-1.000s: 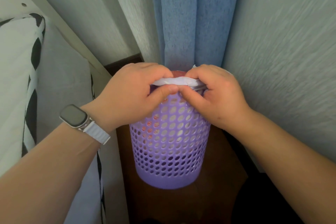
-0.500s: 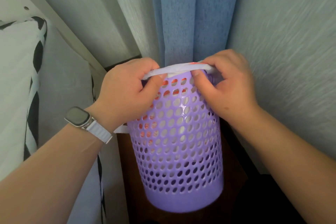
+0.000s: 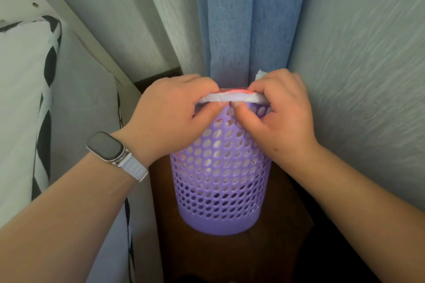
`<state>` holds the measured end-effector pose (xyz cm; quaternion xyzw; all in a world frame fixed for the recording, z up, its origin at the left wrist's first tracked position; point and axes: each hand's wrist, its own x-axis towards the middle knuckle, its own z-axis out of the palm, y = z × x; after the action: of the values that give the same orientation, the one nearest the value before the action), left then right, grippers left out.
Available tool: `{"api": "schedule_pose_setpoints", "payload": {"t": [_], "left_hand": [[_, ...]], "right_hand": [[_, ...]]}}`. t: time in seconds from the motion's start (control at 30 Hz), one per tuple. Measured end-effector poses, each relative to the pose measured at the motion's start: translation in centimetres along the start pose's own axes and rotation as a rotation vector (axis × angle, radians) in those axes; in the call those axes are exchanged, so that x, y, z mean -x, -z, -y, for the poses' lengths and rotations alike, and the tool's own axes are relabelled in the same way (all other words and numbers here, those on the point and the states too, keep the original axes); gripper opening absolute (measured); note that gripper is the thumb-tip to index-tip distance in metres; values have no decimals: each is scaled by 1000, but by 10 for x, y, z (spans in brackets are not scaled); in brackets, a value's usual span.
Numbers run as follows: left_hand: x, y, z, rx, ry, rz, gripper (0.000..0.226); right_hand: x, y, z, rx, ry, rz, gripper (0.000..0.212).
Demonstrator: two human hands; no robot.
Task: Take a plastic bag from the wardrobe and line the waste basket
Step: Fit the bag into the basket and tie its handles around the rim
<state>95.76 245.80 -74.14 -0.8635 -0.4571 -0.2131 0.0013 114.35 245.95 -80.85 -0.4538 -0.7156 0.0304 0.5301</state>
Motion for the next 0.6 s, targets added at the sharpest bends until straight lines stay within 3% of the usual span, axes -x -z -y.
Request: {"api": "schedule_pose_setpoints", "payload": {"t": [0.17,0.37,0.6], "left_hand": [[3,-2,10,13,146,-72,20],[3,1,11,107,253,-148,25],[4,5,18,169,193,-122,28]], "right_hand": [[-1,2,-4,-7,-37,-19,23],[-3,4,-3,-209,-119,-63,21],[-8,5,-10,-201,-154,20,25]]}}
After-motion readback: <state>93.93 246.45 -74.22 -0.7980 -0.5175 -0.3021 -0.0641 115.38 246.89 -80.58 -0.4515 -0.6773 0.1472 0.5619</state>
